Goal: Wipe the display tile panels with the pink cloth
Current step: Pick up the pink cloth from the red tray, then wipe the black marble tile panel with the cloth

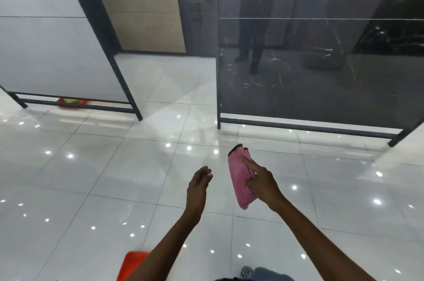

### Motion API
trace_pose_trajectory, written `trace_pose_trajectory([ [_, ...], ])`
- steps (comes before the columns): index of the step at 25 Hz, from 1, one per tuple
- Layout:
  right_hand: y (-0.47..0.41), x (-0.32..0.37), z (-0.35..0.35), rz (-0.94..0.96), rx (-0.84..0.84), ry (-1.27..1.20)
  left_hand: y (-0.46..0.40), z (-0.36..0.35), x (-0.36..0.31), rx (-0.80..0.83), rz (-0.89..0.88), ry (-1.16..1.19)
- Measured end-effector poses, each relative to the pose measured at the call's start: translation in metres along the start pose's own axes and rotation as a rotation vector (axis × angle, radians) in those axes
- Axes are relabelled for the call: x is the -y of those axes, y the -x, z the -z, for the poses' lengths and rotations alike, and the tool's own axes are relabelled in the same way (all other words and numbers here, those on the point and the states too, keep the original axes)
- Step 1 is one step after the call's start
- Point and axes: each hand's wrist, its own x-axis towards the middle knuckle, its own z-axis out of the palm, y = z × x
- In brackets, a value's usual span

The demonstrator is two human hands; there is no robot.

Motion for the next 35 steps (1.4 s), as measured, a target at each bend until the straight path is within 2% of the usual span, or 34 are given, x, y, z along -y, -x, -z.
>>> trace_pose_trajectory([
  [5,-0.062,-0.019,0.067,0.003,0.000,0.035,-0.063,-0.071,-0.022,-0.012,-0.047,-0.031],
  [12,-0.198,-0.019,0.123,0.017,0.081,0.120,-0.186,-0.126,-0.055,-0.044,-0.059,-0.013],
  [16,-0.306,0.010,0.142,0.055,0.070,0.169,-0.296,-0.142,-0.083,-0.007,-0.051,-0.016],
  [21,-0.435,0.069,0.174,0.062,0.050,0.185,-0.440,-0.157,-0.160,0.054,-0.090,-0.057],
  [23,-0.481,0.088,0.190,0.055,0.083,0.199,-0.490,-0.167,-0.188,0.160,-0.102,-0.096],
  [25,-0.519,0.108,0.212,0.065,0.164,0.198,-0.532,-0.177,-0.209,0.353,-0.136,-0.237],
  [27,-0.554,0.130,0.239,0.127,0.290,0.218,-0.569,-0.191,-0.233,0.555,-0.168,-0.305],
  [30,-0.617,0.168,0.288,0.215,0.491,0.265,-0.631,-0.207,-0.261,0.703,-0.088,-0.368],
  [32,-0.656,0.183,0.313,0.220,0.557,0.056,-0.664,-0.219,-0.272,0.732,0.019,-0.253],
  [33,-0.673,0.184,0.319,0.202,0.515,-0.152,-0.677,-0.226,-0.272,0.695,0.051,-0.150],
  [35,-0.706,0.173,0.318,0.069,0.318,-0.620,-0.696,-0.242,-0.277,0.547,0.082,0.022],
])
